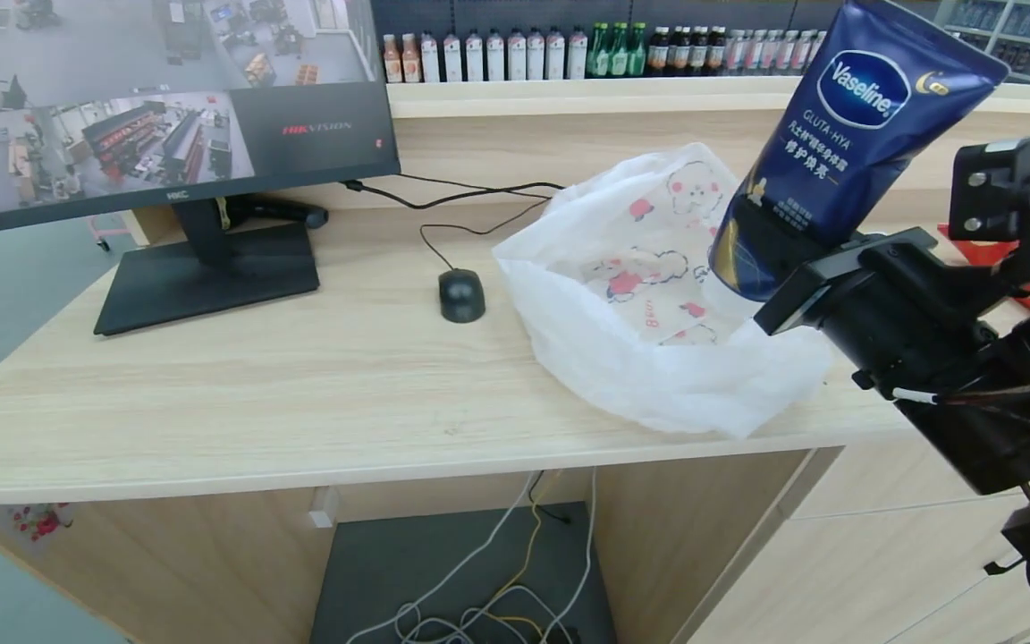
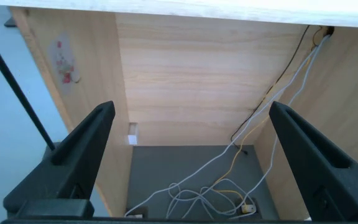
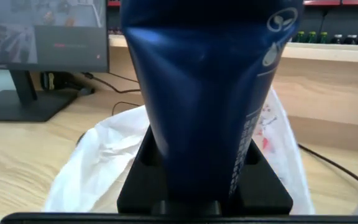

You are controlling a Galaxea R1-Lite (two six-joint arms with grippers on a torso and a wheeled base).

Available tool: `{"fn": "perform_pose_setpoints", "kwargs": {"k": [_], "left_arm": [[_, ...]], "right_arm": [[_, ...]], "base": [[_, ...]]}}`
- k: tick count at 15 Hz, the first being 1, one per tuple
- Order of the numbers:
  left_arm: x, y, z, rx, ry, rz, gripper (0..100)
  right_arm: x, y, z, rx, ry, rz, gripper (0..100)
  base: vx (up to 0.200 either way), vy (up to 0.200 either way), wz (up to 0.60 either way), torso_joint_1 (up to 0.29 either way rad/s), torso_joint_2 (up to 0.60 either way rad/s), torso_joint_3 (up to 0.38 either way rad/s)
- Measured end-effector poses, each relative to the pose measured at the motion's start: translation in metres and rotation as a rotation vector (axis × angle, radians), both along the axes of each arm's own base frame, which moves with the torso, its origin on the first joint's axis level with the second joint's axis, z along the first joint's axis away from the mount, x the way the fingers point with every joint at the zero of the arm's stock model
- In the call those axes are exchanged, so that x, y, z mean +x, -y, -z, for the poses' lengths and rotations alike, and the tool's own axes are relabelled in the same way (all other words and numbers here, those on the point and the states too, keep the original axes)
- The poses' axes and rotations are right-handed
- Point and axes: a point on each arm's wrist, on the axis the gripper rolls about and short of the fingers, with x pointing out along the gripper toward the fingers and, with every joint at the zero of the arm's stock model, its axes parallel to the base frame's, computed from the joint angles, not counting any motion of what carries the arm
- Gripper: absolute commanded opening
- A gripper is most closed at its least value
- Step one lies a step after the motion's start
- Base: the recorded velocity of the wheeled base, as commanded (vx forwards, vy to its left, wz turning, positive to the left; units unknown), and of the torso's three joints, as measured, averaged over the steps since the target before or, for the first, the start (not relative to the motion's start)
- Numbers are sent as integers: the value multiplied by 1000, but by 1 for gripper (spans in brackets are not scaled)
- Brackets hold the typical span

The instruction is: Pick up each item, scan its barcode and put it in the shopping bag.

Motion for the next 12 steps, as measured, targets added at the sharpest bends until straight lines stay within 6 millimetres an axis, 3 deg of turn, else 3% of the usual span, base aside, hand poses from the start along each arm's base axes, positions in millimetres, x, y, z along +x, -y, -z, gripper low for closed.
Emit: {"fn": "perform_pose_setpoints", "kwargs": {"k": [6, 12], "left_arm": [[0, 0, 0, 1, 0, 1, 100], [0, 0, 0, 2, 0, 1, 100]], "right_arm": [[-4, -12, -2, -21, -19, -42, 0], [16, -26, -27, -52, -83, 28, 0]], "base": [[0, 0, 0, 0, 0, 0], [0, 0, 0, 0, 0, 0]]}}
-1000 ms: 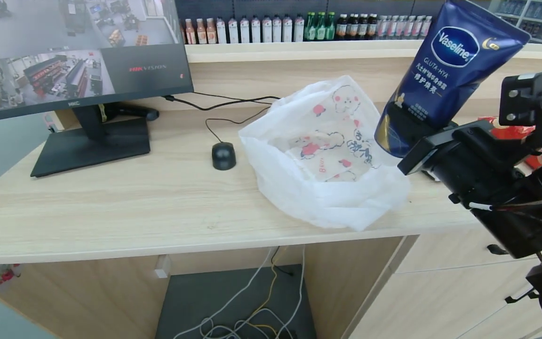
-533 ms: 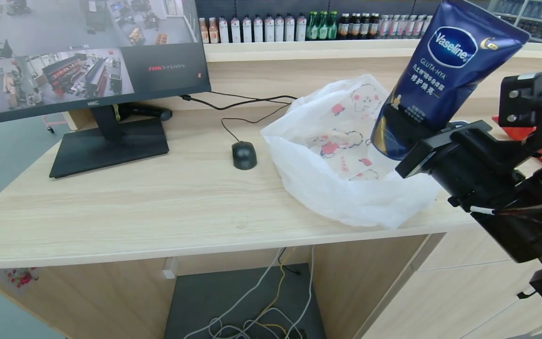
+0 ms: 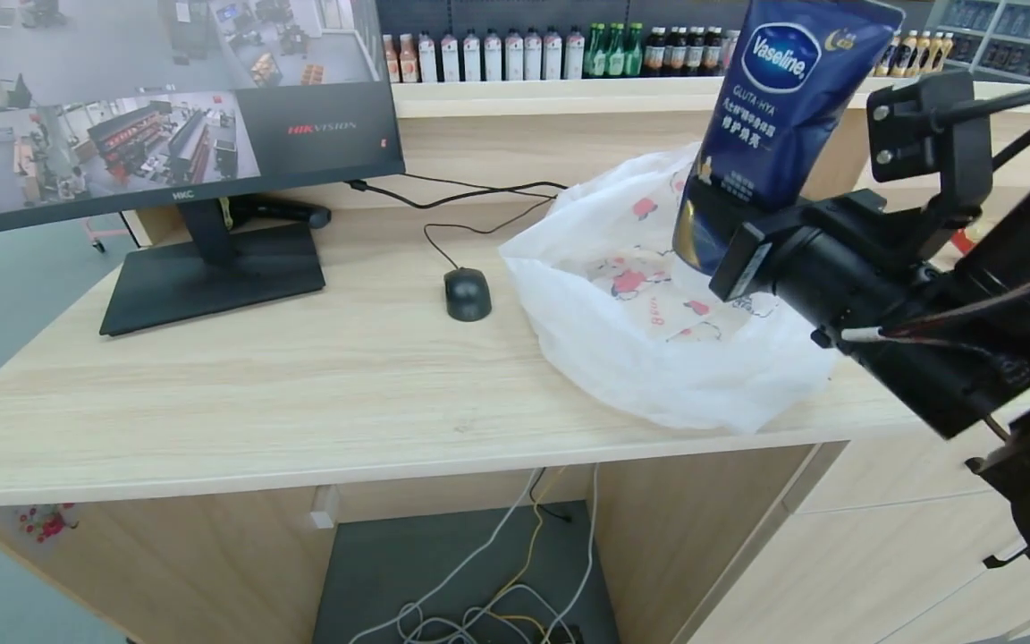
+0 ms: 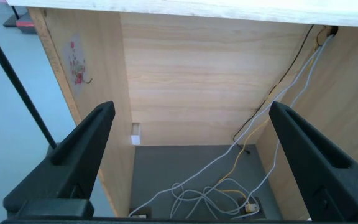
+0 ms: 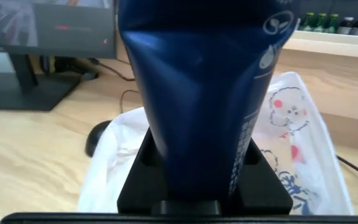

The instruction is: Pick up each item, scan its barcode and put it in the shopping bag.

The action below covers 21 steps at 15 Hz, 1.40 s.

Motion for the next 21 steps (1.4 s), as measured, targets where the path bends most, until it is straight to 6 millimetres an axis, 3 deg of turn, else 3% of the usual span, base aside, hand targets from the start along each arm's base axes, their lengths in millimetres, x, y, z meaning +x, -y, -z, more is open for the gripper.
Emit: {"fn": "perform_pose_setpoints", "kwargs": {"k": [3, 11, 15, 21], "left_arm": [[0, 0, 0, 0, 0, 0, 100], [0, 0, 0, 0, 0, 0, 100], [0, 0, 0, 0, 0, 0, 100], [0, 0, 0, 0, 0, -1, 100]], "right_arm": [[21, -16, -16, 36, 26, 20, 0], [59, -55, -33, 30, -32, -20, 0], [77, -59, -24, 50, -60, -6, 0], [88, -60, 0, 27, -120, 11, 0]], "base": [[0, 0, 0, 0, 0, 0], [0, 0, 0, 0, 0, 0], [0, 0, 0, 0, 0, 0], [0, 0, 0, 0, 0, 0]]}}
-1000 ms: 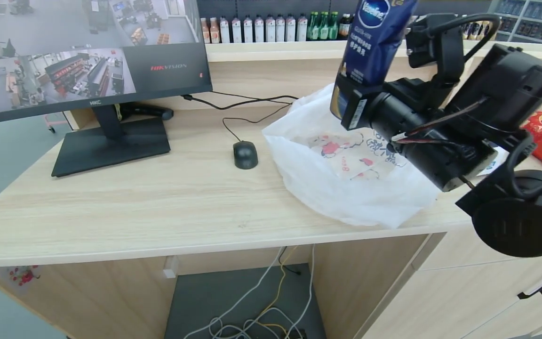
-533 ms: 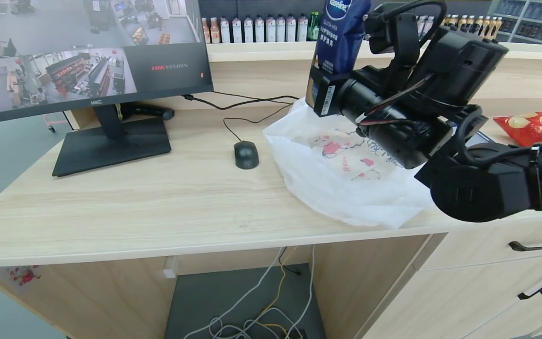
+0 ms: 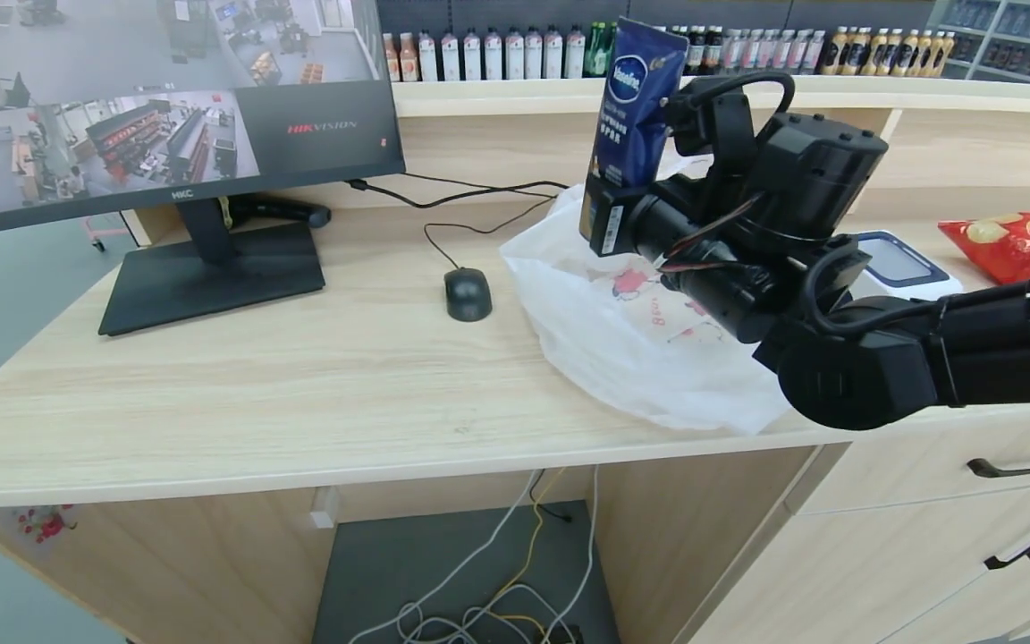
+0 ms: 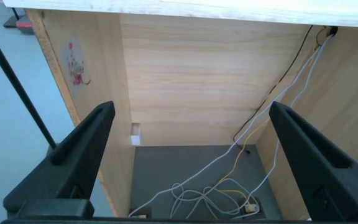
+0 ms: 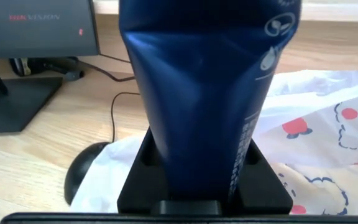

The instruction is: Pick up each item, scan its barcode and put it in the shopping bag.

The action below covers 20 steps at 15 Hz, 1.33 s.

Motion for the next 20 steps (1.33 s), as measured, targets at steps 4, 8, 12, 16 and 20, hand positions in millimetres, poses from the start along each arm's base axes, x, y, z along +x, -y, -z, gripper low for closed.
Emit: {"fn": "perform_pose_setpoints", "kwargs": {"k": [4, 8, 12, 16, 20], "left_arm": [[0, 0, 0, 0, 0, 1, 100], [0, 0, 0, 0, 0, 0, 100], [0, 0, 0, 0, 0, 0, 100], [0, 0, 0, -2, 0, 0, 100], [0, 0, 0, -1, 0, 0, 100]], "right_arm": [[6, 0, 14, 19, -48, 42, 0], [12, -3, 26, 32, -83, 52, 0], [17, -4, 38, 21, -104, 58, 0], [20, -5, 48, 14, -113, 61, 0], [19, -5, 55, 8, -125, 68, 0]], "base": [[0, 0, 0, 0, 0, 0], [0, 0, 0, 0, 0, 0], [0, 0, 0, 0, 0, 0], [0, 0, 0, 0, 0, 0], [0, 0, 0, 0, 0, 0]]}}
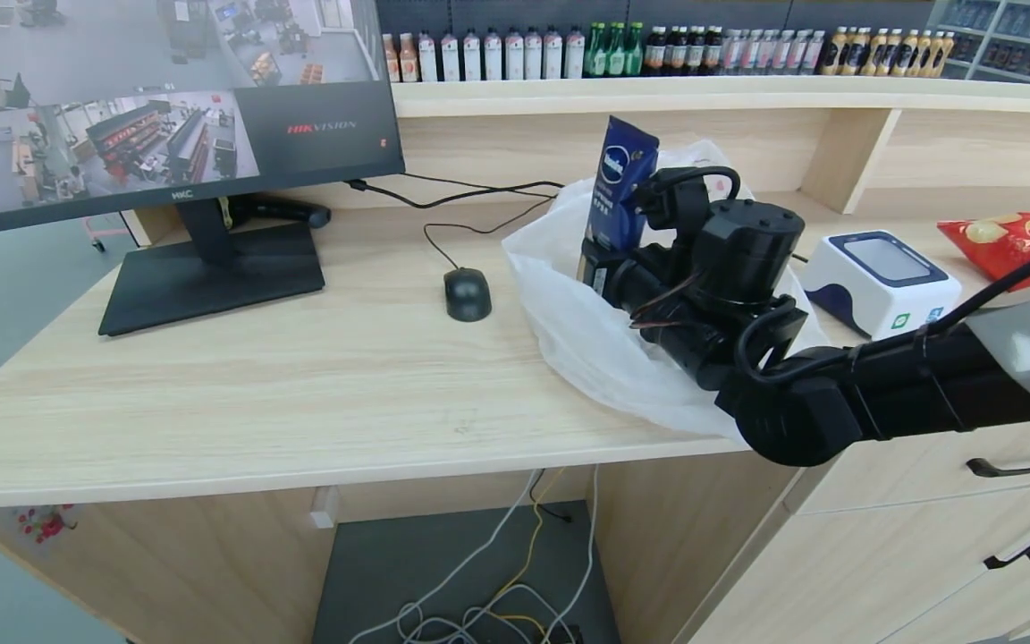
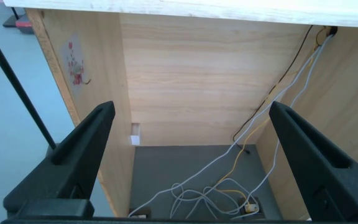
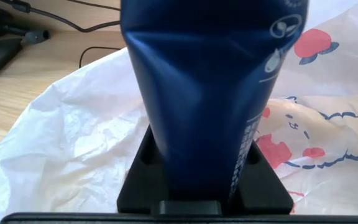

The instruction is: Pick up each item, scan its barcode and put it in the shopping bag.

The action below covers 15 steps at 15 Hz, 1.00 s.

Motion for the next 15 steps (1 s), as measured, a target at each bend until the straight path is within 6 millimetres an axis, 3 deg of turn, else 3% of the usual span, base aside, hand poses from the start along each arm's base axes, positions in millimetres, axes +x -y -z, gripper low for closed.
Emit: {"fn": "perform_pose_setpoints", "kwargs": {"k": [8, 15], "left_arm": [[0, 0, 0, 0, 0, 0, 100], [0, 0, 0, 0, 0, 0, 100]], "right_arm": [[-4, -1, 5, 39, -13, 21, 0], [-10, -5, 1, 199, -50, 33, 0]], "base": [[0, 0, 0, 0, 0, 0], [0, 0, 0, 0, 0, 0]]}}
